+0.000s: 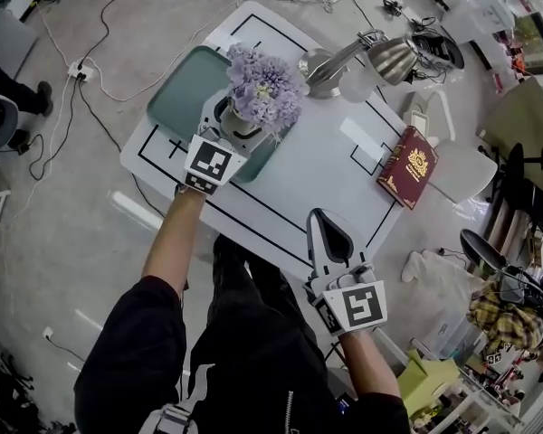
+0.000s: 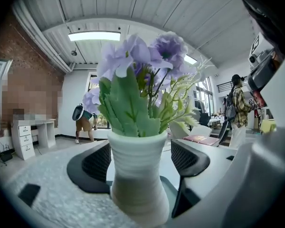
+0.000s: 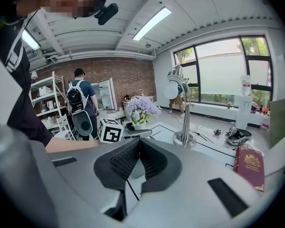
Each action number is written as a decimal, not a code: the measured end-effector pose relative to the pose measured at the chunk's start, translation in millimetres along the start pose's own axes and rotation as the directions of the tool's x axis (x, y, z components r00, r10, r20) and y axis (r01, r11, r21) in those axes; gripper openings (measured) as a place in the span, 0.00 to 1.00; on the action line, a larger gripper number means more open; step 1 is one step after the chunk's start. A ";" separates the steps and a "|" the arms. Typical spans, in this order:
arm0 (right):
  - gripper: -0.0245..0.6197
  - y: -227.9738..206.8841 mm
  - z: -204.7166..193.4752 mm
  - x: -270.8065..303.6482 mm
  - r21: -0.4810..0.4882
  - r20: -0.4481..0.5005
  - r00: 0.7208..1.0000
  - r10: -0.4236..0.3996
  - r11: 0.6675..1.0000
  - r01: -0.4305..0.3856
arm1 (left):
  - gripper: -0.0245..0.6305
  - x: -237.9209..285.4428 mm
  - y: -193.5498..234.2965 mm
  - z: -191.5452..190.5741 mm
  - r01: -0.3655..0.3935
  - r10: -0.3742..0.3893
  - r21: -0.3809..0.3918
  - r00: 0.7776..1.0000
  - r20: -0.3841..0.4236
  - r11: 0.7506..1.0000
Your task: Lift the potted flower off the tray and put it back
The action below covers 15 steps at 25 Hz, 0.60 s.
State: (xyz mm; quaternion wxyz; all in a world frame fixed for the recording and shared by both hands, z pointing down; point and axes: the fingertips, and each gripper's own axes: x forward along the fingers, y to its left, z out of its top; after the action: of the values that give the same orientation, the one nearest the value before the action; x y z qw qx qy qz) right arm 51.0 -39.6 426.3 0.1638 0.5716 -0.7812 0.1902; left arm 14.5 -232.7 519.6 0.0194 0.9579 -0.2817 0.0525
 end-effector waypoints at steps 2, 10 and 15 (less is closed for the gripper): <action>0.05 -2.0 -0.4 -0.6 -0.003 0.005 1.000 -0.002 1.000 0.002 | 0.62 4.9 -0.2 0.3 0.008 -0.008 0.002 1.000 -0.001 1.000; 0.05 -10.4 -4.1 -7.0 0.010 0.013 1.000 -0.025 1.000 0.025 | 0.57 7.3 1.7 3.7 -0.021 0.021 0.010 0.999 0.026 1.000; 0.05 -14.7 -9.1 -10.6 0.018 0.014 0.999 -0.030 0.999 0.030 | 0.40 8.9 6.6 -0.2 -0.033 0.033 0.018 0.999 0.009 0.999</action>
State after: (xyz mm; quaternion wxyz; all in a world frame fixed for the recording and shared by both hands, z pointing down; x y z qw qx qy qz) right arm 68.5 -30.5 430.8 0.1560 0.5860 -0.7719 0.1908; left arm 18.3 -243.0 520.9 0.0089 0.9534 -0.2972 0.0513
